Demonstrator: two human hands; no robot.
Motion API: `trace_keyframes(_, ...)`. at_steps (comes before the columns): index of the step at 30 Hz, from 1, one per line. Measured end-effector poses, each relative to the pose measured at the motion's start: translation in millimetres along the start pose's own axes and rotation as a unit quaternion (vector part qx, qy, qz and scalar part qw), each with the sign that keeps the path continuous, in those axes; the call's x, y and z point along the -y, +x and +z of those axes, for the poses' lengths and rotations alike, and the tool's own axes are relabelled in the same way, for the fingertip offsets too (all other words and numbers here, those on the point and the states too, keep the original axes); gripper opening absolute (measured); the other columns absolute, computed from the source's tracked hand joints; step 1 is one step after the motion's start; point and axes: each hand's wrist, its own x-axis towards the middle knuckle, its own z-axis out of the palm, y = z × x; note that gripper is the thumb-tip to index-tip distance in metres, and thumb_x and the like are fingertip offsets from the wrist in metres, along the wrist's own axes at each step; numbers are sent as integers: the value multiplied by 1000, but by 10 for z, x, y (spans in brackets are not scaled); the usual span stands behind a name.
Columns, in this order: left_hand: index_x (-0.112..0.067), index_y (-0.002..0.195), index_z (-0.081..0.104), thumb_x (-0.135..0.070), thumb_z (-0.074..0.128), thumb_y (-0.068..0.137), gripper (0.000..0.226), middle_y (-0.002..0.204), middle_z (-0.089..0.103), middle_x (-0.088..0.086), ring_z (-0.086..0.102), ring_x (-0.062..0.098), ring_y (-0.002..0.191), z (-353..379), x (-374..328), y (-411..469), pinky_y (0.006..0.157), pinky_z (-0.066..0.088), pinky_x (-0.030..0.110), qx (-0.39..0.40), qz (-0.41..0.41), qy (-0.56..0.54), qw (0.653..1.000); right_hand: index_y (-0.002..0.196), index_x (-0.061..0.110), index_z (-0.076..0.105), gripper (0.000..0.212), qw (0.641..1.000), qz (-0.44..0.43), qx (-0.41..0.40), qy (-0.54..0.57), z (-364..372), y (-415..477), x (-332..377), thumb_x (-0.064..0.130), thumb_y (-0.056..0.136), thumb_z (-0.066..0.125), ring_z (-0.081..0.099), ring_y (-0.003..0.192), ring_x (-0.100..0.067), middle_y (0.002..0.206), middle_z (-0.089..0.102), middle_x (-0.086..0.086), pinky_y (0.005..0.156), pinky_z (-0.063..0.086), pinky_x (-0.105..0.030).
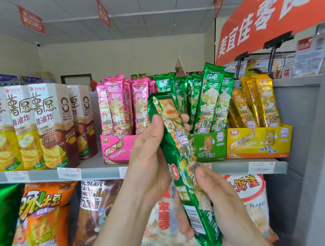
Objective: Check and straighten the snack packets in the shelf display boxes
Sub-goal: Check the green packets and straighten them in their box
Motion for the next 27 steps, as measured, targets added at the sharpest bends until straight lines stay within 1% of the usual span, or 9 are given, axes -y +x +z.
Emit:
trace_keyframes(7, -7, 104, 69, -30, 84, 66, 46, 99, 69, 14, 67, 24, 86, -3, -10, -154, 78, 57, 38, -33, 12, 62, 997, 95, 1, 52, 34, 999, -20, -28, 18, 31, -5, -75, 29, 79, 61, 62, 44, -28, 65, 65, -25, 41, 51, -33)
trace_keyframes(10, -9, 99, 70, -30, 85, 66, 42, 97, 70, 15, 68, 23, 78, -41, 15, -238, 66, 57, 31, -49, 8, 87, 995, 93, -1, 50, 49, 999, -18, -37, 13, 76, 44, -69, 37, 71, 72, 62, 44, -28, 64, 65, -26, 42, 51, -33)
trace_keyframes(12, -16, 94, 73, -33, 83, 67, 32, 91, 71, 10, 66, 19, 71, -73, -6, -266, 62, 55, 29, -69, 27, 118, 990, 91, -2, 54, 79, 999, -16, -49, -14, 104, 87, -76, 55, 48, 89, 65, 47, -25, 65, 68, -21, 41, 53, -30)
trace_keyframes(14, -22, 88, 74, -35, 78, 69, 23, 86, 71, 2, 64, 16, 72, -89, -45, -261, 67, 53, 30, -90, 67, 133, 985, 106, 3, 61, 93, 997, -10, -28, -75, 120, 41, -91, 65, 41, 86, 67, 54, -23, 72, 70, -15, 43, 53, -29)
trace_keyframes(16, -22, 87, 73, -32, 74, 74, 17, 84, 69, -1, 60, 15, 75, -121, -92, -238, 72, 50, 33, -121, 111, 126, 978, 116, 33, 64, 58, 982, -28, -3, -186, 143, -76, -133, 63, 67, 72, 64, 62, -15, 82, 68, -3, 47, 51, -29)
trace_keyframes(18, -22, 89, 73, -29, 70, 80, 11, 85, 67, -2, 60, 14, 75, -154, -121, -222, 71, 51, 31, -143, 137, 112, 974, 122, 48, 57, 42, 960, -70, -6, -269, 173, -193, -203, 59, 82, 59, 55, 60, -7, 76, 62, 10, 49, 47, -22)
trace_keyframes(20, -23, 90, 72, -30, 68, 82, 11, 83, 66, -4, 60, 12, 73, -169, -112, -234, 69, 51, 29, -146, 136, 116, 973, 124, 52, 54, 39, 946, -103, -41, -304, 205, -200, -294, 61, 86, 52, 56, 60, -14, 79, 64, 8, 50, 48, -28)
trace_keyframes(22, -23, 90, 67, -30, 68, 82, 11, 77, 64, -8, 56, 10, 68, -168, -56, -277, 65, 48, 28, -131, 115, 137, 975, 117, 54, 55, 36, 946, -106, -67, -299, 250, -189, -331, 64, 83, 50, 61, 79, -27, 89, 66, 2, 68, 54, -43)
trace_keyframes(27, -23, 99, 64, -26, 73, 81, 20, 77, 62, -8, 58, 9, 69, -207, 79, -435, 65, 51, 28, -79, 43, 110, 990, 96, 49, 58, 30, 963, -57, -99, -246, 256, -184, -362, 67, 72, 52, 52, 67, -3, 83, 59, 4, 60, 47, -27)
